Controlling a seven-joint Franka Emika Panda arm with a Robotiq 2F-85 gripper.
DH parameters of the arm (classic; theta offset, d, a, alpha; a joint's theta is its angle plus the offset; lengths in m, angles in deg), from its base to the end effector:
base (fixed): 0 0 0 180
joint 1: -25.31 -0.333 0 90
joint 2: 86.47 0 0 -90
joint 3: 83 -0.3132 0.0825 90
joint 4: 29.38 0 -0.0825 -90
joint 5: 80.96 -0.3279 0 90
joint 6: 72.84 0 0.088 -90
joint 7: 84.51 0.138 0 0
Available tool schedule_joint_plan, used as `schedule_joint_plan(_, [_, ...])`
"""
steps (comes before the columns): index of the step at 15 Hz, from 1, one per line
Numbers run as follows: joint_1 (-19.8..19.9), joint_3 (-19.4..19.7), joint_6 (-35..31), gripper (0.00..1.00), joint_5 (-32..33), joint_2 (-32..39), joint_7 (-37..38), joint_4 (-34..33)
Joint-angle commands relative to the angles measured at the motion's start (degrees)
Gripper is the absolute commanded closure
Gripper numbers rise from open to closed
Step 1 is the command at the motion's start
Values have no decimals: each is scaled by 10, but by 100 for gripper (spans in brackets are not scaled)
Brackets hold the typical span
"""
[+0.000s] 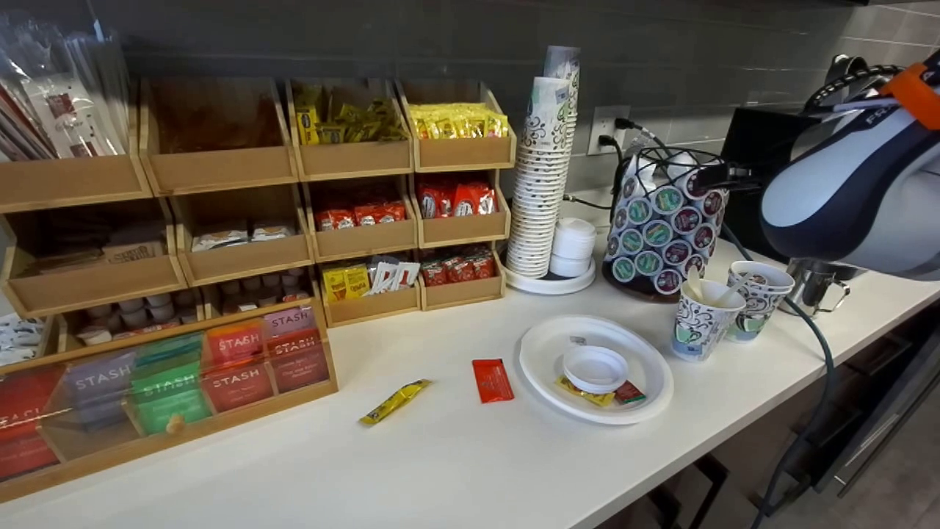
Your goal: Pick up the coffee capsule from the white plate and put it in the rack of coffee capsules
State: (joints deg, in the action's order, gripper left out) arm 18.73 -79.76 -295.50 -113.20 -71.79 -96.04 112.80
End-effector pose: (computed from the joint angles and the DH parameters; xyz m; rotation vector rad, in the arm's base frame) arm 0.5075 -0.0536 0.3615 2.4818 -0.4834 1.5433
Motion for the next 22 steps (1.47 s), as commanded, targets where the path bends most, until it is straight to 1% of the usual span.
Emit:
schedule_joint_plan(1, [-6, 9, -13, 0, -25, 30, -23, -32])
schedule_joint_plan(8, [-6, 21, -10, 0, -39, 62, -40, -74])
schedule_joint_plan(11, [-6, 21, -1, 0, -41, 61, -44, -76])
schedule_joint_plan(12, [-4, 20, 11, 0, -33, 45, -45, -63])
schedule_joint_plan(15, [-2, 20, 19, 0, -36, 12, -50, -33])
schedule_joint_plan(16, [-3, 21, 31, 0, -44, -3, -57, -17])
schedule_joint_plan(17, [2, 17, 57, 0, -37, -33, -52, 7])
schedule_joint_plan(19, [17, 3, 107, 0, 7, -106, -21, 59])
schedule_joint_plan(20, [21, -1, 131, 0, 51, -129, 9, 75])
schedule_joint_plan(22, [25, -9, 172, 0, 115, -189, 30, 114])
